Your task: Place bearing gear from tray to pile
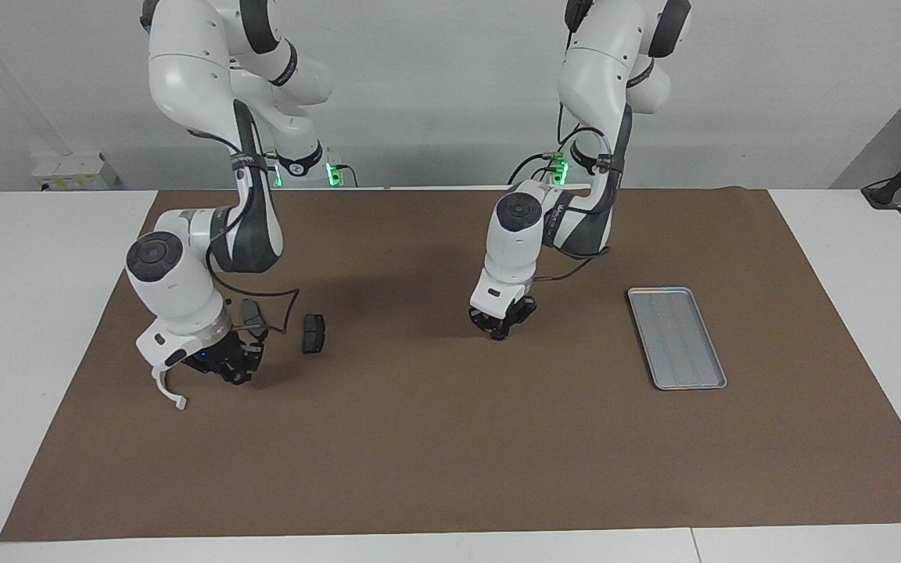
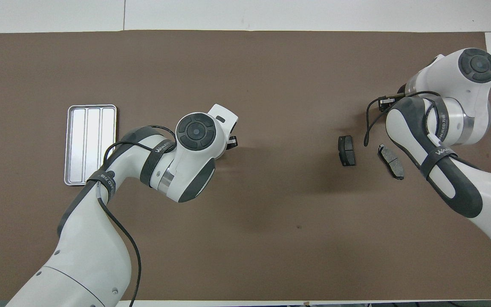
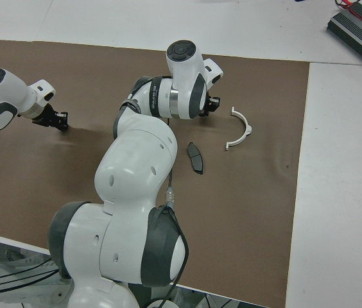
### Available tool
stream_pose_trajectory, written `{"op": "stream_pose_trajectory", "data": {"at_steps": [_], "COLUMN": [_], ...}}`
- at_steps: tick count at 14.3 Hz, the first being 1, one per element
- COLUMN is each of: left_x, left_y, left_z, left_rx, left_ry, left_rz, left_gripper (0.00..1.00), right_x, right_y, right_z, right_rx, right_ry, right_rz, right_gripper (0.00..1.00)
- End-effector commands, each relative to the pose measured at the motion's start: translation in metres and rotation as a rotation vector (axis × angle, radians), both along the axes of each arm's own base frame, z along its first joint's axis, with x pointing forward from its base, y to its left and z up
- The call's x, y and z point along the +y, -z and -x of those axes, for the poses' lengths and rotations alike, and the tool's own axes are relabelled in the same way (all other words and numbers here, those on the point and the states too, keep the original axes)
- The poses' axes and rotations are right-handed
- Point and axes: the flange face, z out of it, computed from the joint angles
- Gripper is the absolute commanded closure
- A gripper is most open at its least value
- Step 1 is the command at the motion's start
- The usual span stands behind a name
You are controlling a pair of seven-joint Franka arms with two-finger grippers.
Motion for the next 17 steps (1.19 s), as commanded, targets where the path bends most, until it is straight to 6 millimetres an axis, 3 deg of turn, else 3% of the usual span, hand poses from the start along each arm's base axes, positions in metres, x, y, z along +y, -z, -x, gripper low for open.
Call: {"op": "stream_pose_trajectory", "data": {"at_steps": [1, 2, 5, 6, 7, 8, 9, 10, 12, 14, 17], "left_x": [0.002, 0.002, 0.002, 0.002, 0.002, 0.002, 0.002, 0.001, 0.015, 0.066, 0.182], "left_y": [0.001, 0.001, 0.0, 0.0, 0.0, -0.002, -0.006, -0.017, -0.045, -0.083, -0.128], "left_z": [0.005, 0.005, 0.004, 0.004, 0.004, 0.003, 0.001, -0.006, -0.03, -0.059, -0.098], "left_rx": [-0.027, -0.031, -0.039, -0.036, -0.035, -0.031, -0.024, -0.026, -0.061, -0.106, -0.118], "left_ry": [0.003, 0.004, 0.006, 0.01, 0.011, 0.012, 0.009, 0.003, -0.022, -0.014, 0.014], "left_rz": [-0.009, -0.009, -0.004, -0.01, -0.014, -0.019, -0.025, -0.026, -0.015, -0.025, -0.049], "left_gripper": [0.87, 0.78, 0.26, 0.15, 0.1, 0.09, 0.08, 0.07, 0.07, 0.06, 0.06], "right_x": [-0.011, -0.011, -0.011, -0.011, -0.011, -0.011, -0.011, -0.01, -0.004, 0.002, 0.03], "right_y": [0.007, 0.01, 0.01, 0.01, 0.011, 0.01, 0.01, 0.007, -0.009, -0.037, -0.08], "right_z": [-0.002, -0.002, -0.002, -0.002, -0.002, -0.002, -0.002, -0.001, 0.001, 0.005, 0.016], "right_rx": [-0.02, -0.023, -0.021, -0.018, -0.015, -0.015, -0.015, -0.015, -0.006, 0.01, 0.029], "right_ry": [-0.025, -0.026, -0.021, -0.019, -0.019, -0.016, -0.015, -0.018, -0.025, -0.032, -0.027], "right_rz": [-0.007, -0.008, -0.009, -0.009, -0.009, -0.01, -0.011, -0.009, -0.007, -0.002, 0.002], "right_gripper": [1.0, 1.0, 1.0, 1.0, 1.0, 0.75, 0.22, 0.0, 0.0, 0.0, 0.0]}}
